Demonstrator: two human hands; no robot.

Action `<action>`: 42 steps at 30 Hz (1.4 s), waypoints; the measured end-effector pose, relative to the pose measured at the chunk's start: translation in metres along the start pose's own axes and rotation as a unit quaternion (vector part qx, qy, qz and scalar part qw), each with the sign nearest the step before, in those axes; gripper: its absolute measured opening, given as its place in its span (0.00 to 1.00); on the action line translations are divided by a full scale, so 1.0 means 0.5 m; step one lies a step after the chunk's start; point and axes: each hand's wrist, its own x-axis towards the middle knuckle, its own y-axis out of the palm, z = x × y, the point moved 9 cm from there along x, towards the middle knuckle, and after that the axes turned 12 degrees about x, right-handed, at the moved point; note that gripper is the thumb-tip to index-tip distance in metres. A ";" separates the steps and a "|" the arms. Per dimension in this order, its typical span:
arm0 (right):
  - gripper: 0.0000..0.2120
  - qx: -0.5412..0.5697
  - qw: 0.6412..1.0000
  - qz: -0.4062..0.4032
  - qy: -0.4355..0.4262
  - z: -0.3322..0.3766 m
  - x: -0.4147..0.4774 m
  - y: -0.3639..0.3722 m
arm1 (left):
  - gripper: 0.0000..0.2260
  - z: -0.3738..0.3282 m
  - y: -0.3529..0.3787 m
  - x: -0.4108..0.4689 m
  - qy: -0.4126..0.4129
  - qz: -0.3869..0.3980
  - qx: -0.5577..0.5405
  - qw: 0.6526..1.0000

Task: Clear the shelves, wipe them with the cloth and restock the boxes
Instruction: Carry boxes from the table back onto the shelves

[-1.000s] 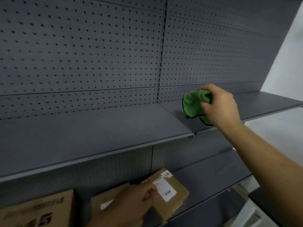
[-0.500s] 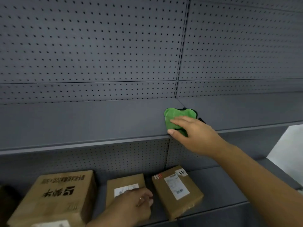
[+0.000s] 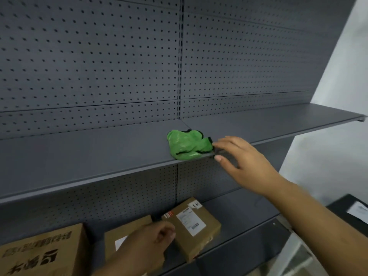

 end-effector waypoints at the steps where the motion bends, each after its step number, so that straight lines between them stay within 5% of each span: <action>1: 0.25 -0.005 1.000 -0.008 0.014 -0.010 -0.022 -0.016 | 0.02 -0.009 -0.004 0.002 0.009 0.003 -0.001 1.000; 15: 0.21 -0.114 0.944 -0.090 0.297 -0.100 -0.467 -0.243 | 0.06 -0.257 0.045 0.033 0.186 0.063 -0.051 0.979; 21: 0.16 -0.164 0.904 -0.141 0.370 -0.087 -0.668 -0.347 | 0.05 -0.420 0.125 0.000 0.252 0.094 -0.050 0.962; 42: 0.21 -0.204 0.778 -0.207 0.557 -0.215 -1.264 -0.666 | 0.06 -1.014 0.484 -0.128 0.409 0.207 -0.020 0.888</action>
